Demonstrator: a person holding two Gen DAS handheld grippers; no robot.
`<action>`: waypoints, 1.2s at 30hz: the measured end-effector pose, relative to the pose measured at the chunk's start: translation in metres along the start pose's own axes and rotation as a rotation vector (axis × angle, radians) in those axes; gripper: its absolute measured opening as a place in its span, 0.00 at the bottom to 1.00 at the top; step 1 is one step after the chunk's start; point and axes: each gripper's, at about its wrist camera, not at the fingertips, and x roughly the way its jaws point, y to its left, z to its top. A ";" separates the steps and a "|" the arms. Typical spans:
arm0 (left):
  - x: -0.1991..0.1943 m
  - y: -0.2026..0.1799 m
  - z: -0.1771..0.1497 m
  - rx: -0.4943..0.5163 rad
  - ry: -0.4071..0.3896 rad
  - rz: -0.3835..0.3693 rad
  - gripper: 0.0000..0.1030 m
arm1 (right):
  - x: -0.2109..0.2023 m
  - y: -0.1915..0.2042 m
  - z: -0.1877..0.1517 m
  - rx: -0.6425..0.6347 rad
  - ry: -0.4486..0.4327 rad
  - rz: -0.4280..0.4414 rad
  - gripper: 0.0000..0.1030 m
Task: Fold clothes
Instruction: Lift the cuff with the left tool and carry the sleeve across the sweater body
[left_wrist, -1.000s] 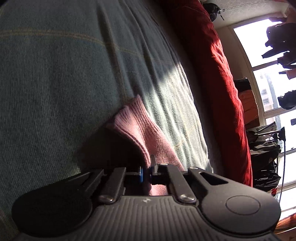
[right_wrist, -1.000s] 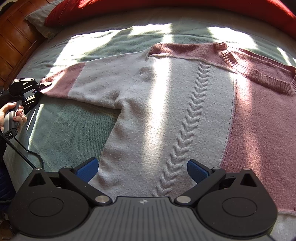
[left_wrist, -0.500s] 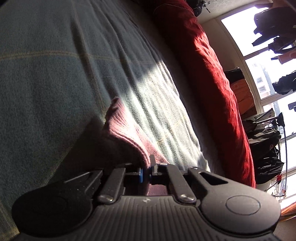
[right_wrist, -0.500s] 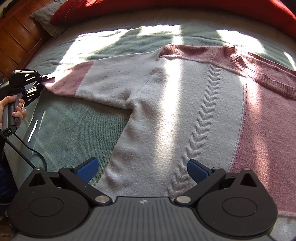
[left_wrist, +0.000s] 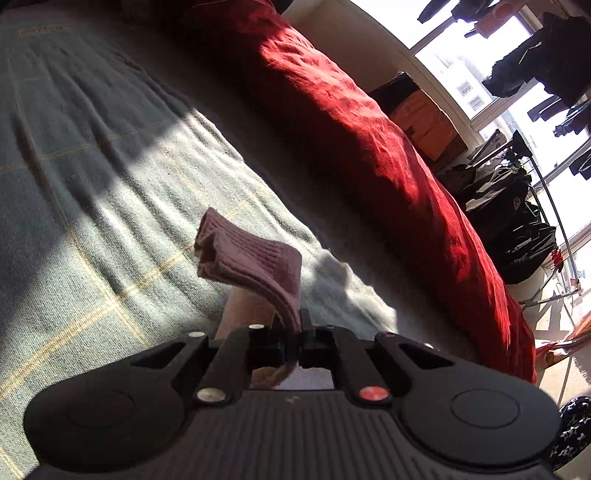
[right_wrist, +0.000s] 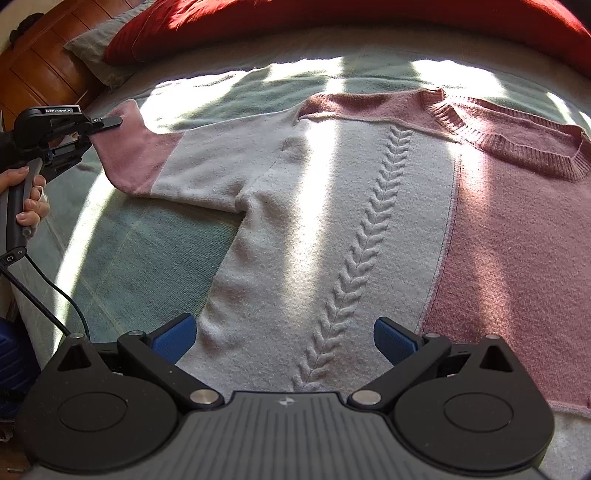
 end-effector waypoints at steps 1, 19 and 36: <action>0.000 -0.006 -0.002 0.008 0.006 -0.005 0.04 | -0.002 -0.003 -0.001 0.000 -0.003 -0.001 1.00; 0.009 -0.118 -0.055 0.082 0.089 -0.156 0.03 | -0.042 -0.045 -0.037 -0.008 -0.037 0.020 1.00; 0.034 -0.230 -0.118 0.165 0.175 -0.244 0.04 | -0.086 -0.104 -0.085 0.017 -0.053 0.018 1.00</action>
